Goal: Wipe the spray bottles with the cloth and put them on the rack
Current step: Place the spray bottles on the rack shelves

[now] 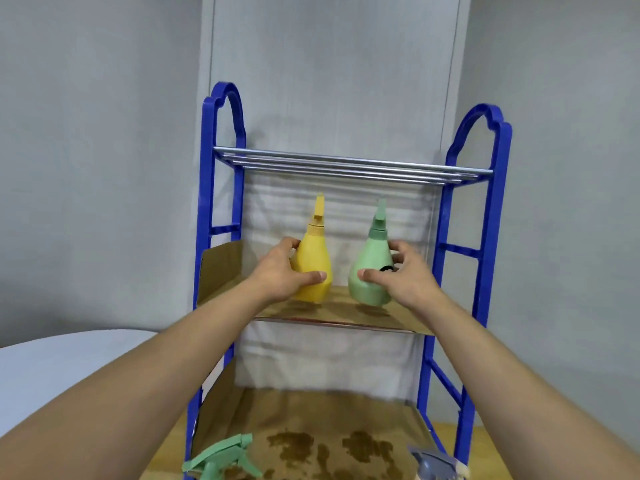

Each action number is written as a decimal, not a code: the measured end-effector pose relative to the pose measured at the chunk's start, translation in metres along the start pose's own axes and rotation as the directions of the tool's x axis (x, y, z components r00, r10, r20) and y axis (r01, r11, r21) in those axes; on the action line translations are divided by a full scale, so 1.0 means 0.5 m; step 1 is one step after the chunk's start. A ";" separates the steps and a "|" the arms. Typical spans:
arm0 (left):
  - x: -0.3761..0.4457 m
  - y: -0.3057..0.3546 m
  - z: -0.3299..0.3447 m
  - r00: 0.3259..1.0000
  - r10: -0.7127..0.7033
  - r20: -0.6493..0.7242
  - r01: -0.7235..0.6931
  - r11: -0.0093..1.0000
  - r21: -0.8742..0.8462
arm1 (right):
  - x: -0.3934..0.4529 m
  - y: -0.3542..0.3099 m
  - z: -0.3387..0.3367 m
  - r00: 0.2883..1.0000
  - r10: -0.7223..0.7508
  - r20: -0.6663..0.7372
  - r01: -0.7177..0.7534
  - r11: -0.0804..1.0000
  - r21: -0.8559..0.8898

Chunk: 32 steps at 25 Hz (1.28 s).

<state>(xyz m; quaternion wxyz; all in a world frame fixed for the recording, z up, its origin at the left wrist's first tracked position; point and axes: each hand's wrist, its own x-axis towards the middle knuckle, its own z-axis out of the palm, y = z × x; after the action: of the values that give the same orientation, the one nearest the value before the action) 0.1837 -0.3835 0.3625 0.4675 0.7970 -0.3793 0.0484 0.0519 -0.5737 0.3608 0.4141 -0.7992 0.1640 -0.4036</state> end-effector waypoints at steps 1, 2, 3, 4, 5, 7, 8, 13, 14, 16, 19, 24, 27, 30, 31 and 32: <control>0.012 -0.012 0.009 1.000 -0.011 0.008 0.011 1.000 -0.003 | 0.013 0.015 0.008 1.000 0.004 0.014 -0.004 1.000 -0.028; 0.022 -0.023 0.018 1.000 -0.017 0.008 0.017 1.000 -0.006 | 0.026 0.030 0.015 1.000 0.011 0.022 -0.010 0.999 -0.048; 0.032 -0.032 0.026 1.000 -0.019 0.007 0.020 1.000 -0.010 | 0.034 0.042 0.020 0.999 0.015 0.028 -0.013 0.998 -0.059; 0.041 -0.039 0.033 1.000 -0.020 0.007 0.020 1.000 -0.013 | 0.041 0.054 0.023 0.999 0.016 0.031 -0.014 0.998 -0.067; 0.049 -0.046 0.040 1.000 -0.019 0.009 0.019 1.000 -0.012 | 0.046 0.064 0.023 0.999 0.014 0.034 -0.012 0.997 -0.073; 0.062 -0.058 0.050 1.000 -0.016 0.017 0.016 1.000 -0.005 | 0.055 0.077 0.020 0.999 0.018 0.034 -0.015 0.997 -0.081; 0.067 -0.064 0.053 1.000 -0.016 0.020 0.016 1.000 -0.001 | 0.059 0.083 0.019 0.999 0.028 0.031 -0.026 0.997 -0.078; 0.079 -0.087 0.066 0.999 -0.040 -0.011 0.040 0.999 0.035 | 0.063 0.102 0.020 0.998 0.065 0.004 -0.065 0.994 -0.085; 0.080 -0.090 0.066 0.999 -0.039 -0.012 0.039 0.998 0.045 | 0.063 0.103 0.024 0.999 0.050 0.001 -0.050 0.992 -0.117; 0.084 -0.096 0.069 1.000 -0.028 -0.006 0.028 0.998 0.060 | 0.064 0.106 0.030 1.000 0.025 -0.012 -0.027 0.983 -0.183; 0.083 -0.094 0.069 1.000 -0.016 0.004 0.016 0.997 0.081 | 0.059 0.111 0.033 0.999 0.016 -0.028 -0.022 0.973 -0.230; 0.077 -0.093 0.074 0.999 -0.033 -0.016 0.034 0.997 0.076 | 0.054 0.109 0.031 1.000 0.012 -0.017 -0.016 0.966 -0.256; 0.073 -0.088 0.074 0.999 -0.028 -0.026 0.030 0.996 0.088 | 0.053 0.108 0.031 1.000 0.015 -0.004 -0.016 0.964 -0.265; 0.069 -0.083 0.075 0.998 -0.026 -0.048 0.031 0.993 0.113 | 0.053 0.107 0.032 1.000 0.026 0.010 -0.023 0.966 -0.258; 0.068 -0.081 0.075 0.998 -0.028 -0.054 0.034 0.992 0.118 | 0.052 0.107 0.032 1.000 0.028 0.011 -0.024 0.966 -0.259; 0.068 -0.080 0.076 0.998 -0.030 -0.059 0.037 0.992 0.120 | 0.053 0.107 0.033 1.000 0.029 0.010 -0.025 0.966 -0.257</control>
<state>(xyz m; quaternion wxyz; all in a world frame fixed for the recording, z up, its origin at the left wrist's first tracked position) 0.2233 -0.4211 0.3274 0.4296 0.8285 -0.3488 0.0860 0.0849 -0.6131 0.3261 0.3138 -0.8465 0.2228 -0.3678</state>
